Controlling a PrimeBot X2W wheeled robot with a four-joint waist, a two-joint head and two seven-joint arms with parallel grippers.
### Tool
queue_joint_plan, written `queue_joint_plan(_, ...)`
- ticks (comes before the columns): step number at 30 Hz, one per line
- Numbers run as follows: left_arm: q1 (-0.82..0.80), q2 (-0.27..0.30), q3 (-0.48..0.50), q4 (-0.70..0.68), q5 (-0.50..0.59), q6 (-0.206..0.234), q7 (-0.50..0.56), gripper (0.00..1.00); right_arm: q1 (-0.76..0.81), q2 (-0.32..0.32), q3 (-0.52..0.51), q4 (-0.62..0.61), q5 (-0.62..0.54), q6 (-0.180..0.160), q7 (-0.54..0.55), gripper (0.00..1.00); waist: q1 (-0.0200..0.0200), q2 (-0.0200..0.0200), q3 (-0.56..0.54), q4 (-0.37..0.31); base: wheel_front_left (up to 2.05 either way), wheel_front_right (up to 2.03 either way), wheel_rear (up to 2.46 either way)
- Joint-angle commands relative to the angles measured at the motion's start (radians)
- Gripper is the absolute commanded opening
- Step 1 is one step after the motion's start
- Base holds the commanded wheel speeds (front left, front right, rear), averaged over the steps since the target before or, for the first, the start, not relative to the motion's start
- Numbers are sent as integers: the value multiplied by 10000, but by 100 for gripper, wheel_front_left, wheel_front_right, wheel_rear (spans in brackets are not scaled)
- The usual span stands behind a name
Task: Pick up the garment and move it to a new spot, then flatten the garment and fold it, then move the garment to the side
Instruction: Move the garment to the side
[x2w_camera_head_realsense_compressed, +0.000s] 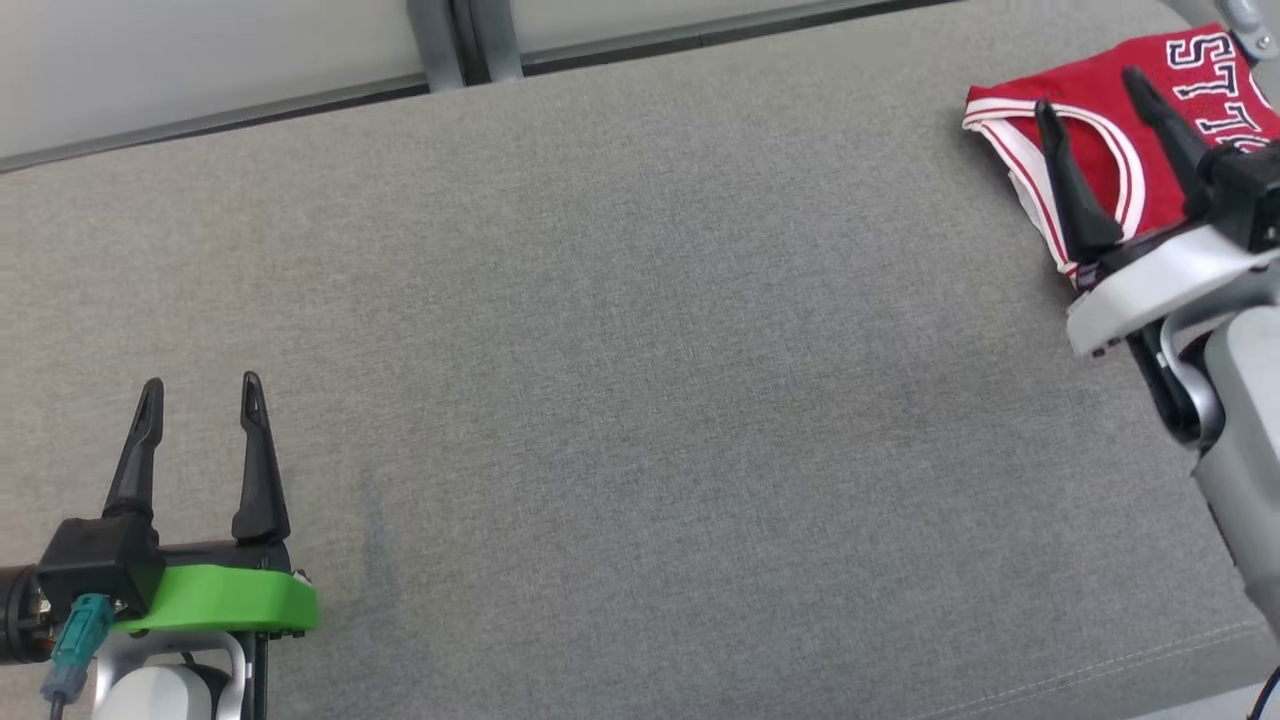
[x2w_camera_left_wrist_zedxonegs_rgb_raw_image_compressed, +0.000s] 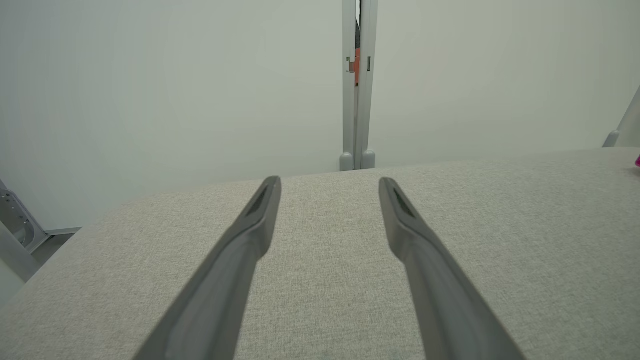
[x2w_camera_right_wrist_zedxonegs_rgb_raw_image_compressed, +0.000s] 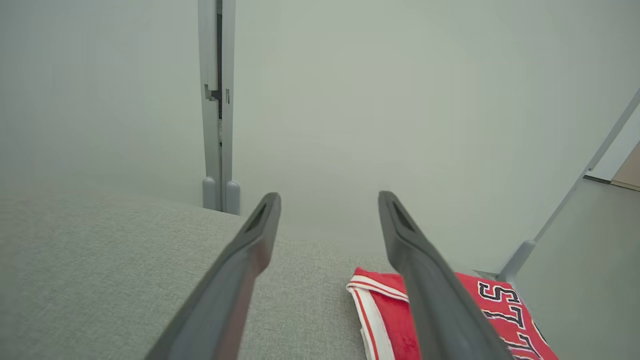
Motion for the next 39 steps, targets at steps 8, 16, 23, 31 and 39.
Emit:
queue_joint_plan(8, 317, -125, -155, 382, -177, -87, -149, 100, 2383, 711, -986, -1287, -505, -12, -22, 100, 1, 0, -1002, 507, 0, 0, 0)
queue_joint_plan(16, 521, -163, -280, 763, -323, -183, -180, 100, 4291, 1442, -1744, -2130, -834, -12, -23, 100, 1, 0, -1657, 811, 0, 0, 0)
queue_joint_plan(23, 608, -166, -303, 951, -405, -210, -198, 100, 5568, 2149, -2502, -2902, -1153, -12, 38, 100, 1, 0, -1893, 1098, 0, 0, 0)
queue_joint_plan(31, 552, -215, -337, 1308, -586, -326, -259, 100, 6625, 3099, -3083, -3764, -1442, -11, 207, 100, 1, 0, -2073, 1383, 0, 0, 0)
queue_joint_plan(39, 493, -169, -362, 1494, -644, -377, -302, 100, 6860, 3400, -3275, -3878, -1514, -11, 290, 100, 1, 0, -2050, 1521, 0, 0, 0)
